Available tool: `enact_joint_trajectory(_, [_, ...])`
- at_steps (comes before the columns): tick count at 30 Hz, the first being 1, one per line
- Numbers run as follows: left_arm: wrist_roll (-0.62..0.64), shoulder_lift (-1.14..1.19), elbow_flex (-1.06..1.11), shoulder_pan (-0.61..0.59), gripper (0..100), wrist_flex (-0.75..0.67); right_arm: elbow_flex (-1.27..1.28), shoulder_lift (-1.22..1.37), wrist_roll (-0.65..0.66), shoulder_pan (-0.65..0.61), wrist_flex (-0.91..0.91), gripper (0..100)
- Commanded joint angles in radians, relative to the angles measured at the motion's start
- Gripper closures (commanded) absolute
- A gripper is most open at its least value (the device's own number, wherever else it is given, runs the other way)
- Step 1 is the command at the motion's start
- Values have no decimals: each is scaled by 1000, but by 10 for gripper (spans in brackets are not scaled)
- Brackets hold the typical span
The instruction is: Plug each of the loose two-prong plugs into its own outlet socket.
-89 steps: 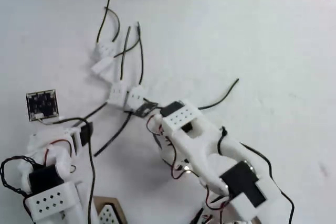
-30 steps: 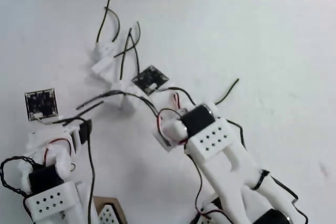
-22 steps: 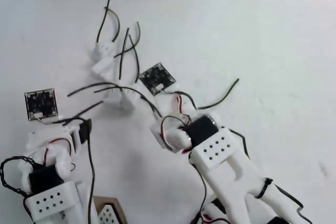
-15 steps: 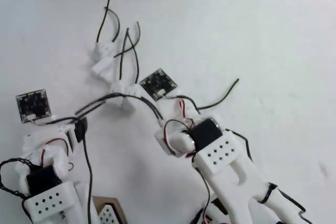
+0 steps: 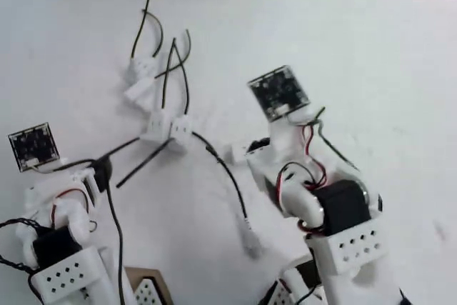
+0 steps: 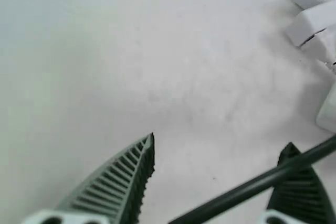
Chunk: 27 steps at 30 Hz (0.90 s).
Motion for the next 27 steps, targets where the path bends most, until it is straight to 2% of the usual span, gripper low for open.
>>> enact_joint_trajectory(1, [8,-7,-32,-7,642,-11,-43,-15,9,24,-10,981])
enact_joint_trajectory(9, [6,-7,-18,-4,642,-17,166,-7,8,-99,114,973])
enact_joint_trajectory(13, [6,-7,-18,-4,642,-17,281,85,2,-154,140,888])
enact_joint_trajectory(17, [6,-7,-18,-4,642,-15,284,251,-18,-148,116,862])
enact_joint_trajectory(27, [6,-7,-17,-4,642,-15,285,558,-20,-249,-51,863])
